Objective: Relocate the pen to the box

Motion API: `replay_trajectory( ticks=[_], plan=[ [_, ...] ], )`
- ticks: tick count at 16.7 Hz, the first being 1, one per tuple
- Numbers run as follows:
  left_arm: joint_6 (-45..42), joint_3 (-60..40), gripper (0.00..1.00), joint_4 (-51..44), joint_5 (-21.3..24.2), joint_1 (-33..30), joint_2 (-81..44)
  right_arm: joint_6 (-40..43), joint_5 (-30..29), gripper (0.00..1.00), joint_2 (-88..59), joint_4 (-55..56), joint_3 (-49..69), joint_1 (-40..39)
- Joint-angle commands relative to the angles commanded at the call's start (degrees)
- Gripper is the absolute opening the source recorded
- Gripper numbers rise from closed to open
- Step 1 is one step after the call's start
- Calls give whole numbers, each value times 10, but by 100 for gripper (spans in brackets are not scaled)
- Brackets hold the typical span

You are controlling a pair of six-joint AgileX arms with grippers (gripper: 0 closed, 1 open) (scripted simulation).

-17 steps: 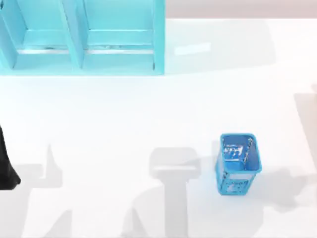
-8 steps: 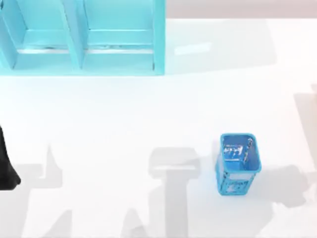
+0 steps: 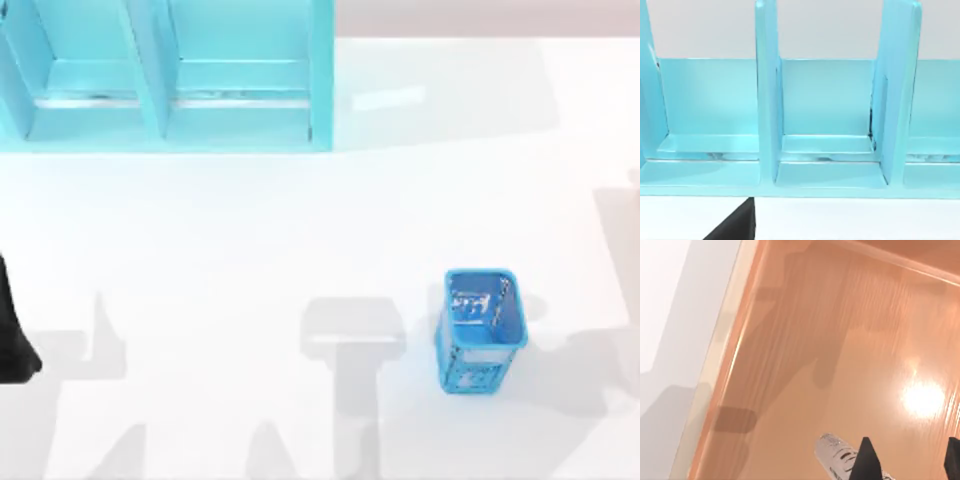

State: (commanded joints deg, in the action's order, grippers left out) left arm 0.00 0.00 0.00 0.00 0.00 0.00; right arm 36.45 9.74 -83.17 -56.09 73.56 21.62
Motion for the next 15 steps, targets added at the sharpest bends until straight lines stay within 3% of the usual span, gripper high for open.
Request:
replay_trajectory(
  ticks=[2,15],
  plan=[
    [0,0,100,0,0,0,0,0,0,0,0,0,0,0],
    [0,0,100,0,0,0,0,0,0,98,0,0,0,0]
  ],
)
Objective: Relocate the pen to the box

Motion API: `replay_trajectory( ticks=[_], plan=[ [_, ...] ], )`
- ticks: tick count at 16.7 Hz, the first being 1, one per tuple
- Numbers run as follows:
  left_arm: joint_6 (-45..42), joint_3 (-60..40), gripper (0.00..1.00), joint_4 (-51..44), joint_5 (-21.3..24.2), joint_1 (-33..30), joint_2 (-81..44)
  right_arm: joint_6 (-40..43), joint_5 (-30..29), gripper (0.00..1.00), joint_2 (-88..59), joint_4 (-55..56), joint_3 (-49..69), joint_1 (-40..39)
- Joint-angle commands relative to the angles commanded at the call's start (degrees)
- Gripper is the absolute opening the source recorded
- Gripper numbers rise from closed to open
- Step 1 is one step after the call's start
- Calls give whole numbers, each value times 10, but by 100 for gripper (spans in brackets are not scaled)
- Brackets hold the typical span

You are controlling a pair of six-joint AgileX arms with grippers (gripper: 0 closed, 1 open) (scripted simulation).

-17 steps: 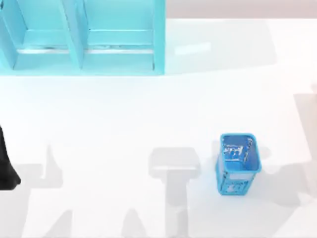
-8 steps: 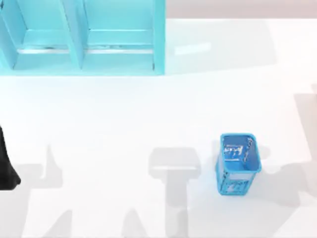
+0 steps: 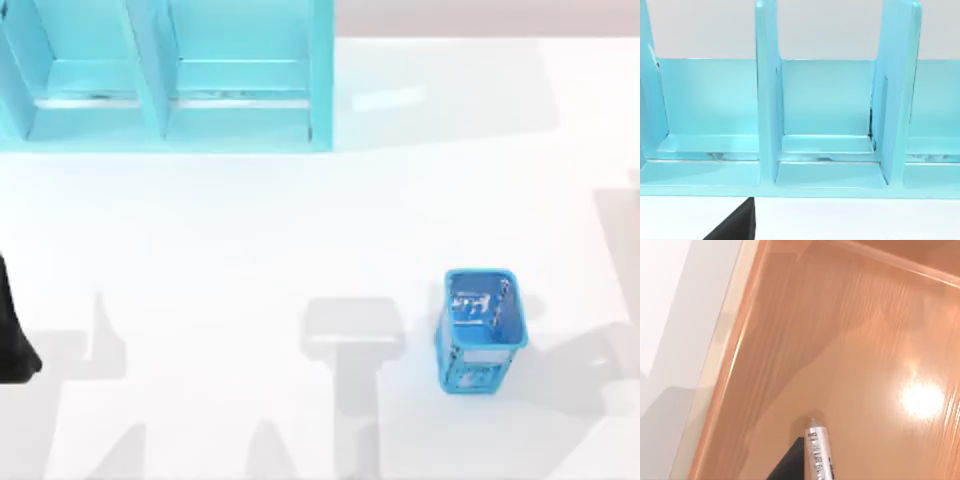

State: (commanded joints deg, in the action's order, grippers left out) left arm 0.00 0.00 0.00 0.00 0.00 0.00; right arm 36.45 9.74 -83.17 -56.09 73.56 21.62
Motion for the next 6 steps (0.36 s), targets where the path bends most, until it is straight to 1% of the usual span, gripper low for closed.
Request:
replay_trajectory(
  ticks=[1,6],
  plan=[
    [0,0,100,0,0,0,0,0,0,100,0,0,0,0],
    [0,0,100,0,0,0,0,0,0,100,0,0,0,0]
  ],
)
